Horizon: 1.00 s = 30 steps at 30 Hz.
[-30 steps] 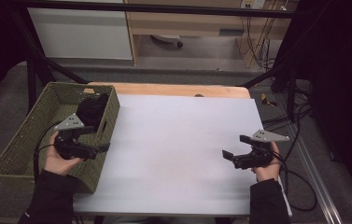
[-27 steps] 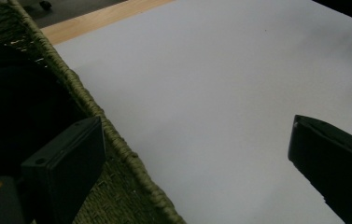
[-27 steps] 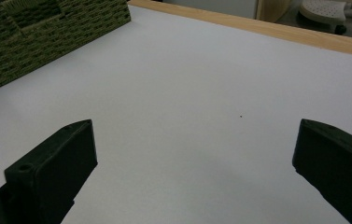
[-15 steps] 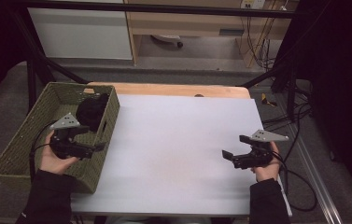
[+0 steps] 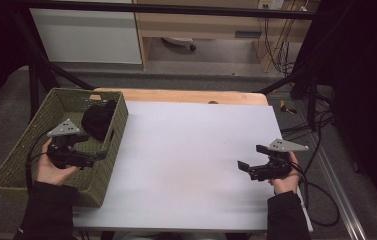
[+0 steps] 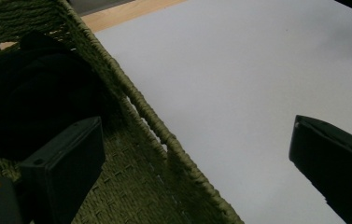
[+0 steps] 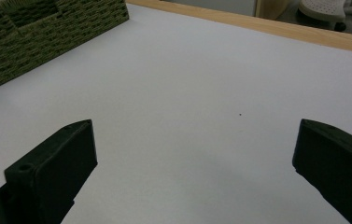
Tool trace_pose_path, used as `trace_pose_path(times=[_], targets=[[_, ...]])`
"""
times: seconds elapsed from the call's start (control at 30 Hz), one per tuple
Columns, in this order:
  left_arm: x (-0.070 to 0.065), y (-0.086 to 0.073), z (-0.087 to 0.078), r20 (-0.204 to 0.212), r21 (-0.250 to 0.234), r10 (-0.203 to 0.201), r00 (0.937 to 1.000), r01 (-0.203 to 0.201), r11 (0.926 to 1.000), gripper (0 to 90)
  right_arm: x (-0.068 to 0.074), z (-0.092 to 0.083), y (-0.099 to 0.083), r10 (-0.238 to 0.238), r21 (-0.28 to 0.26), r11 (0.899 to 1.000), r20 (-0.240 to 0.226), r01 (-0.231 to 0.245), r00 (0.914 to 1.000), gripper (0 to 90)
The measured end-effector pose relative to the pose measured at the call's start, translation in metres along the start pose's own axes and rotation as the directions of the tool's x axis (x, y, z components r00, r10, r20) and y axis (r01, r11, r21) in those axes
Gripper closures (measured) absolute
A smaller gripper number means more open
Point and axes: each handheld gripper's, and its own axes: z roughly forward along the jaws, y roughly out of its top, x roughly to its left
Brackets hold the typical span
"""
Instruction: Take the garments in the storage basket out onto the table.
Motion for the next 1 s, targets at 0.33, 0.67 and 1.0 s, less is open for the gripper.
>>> trace_pose_path(times=[0.33, 0.67, 1.0], targets=[[0.001, 0.006, -0.007, -0.018, 0.005, 0.004, 0.9998, -0.004, 1.0000, 3.3, 0.000, 0.000, 0.000, -0.004, 0.001, 1.000, 0.006, 0.004, 1.0000, 0.3], [0.009, 0.013, -0.020, -0.050, 0.003, -0.001, 0.9987, 0.002, 1.0000, 3.3, 0.002, 0.002, -0.002, -0.003, 0.010, 1.000, 0.002, 0.003, 1.0000, 0.3], [0.017, 0.029, -0.024, -0.072, 0.022, -0.002, 0.9974, 0.003, 0.9997, 3.3, 0.002, 0.002, -0.002, -0.002, 0.009, 1.000, 0.002, 0.002, 1.0000, 0.3]])
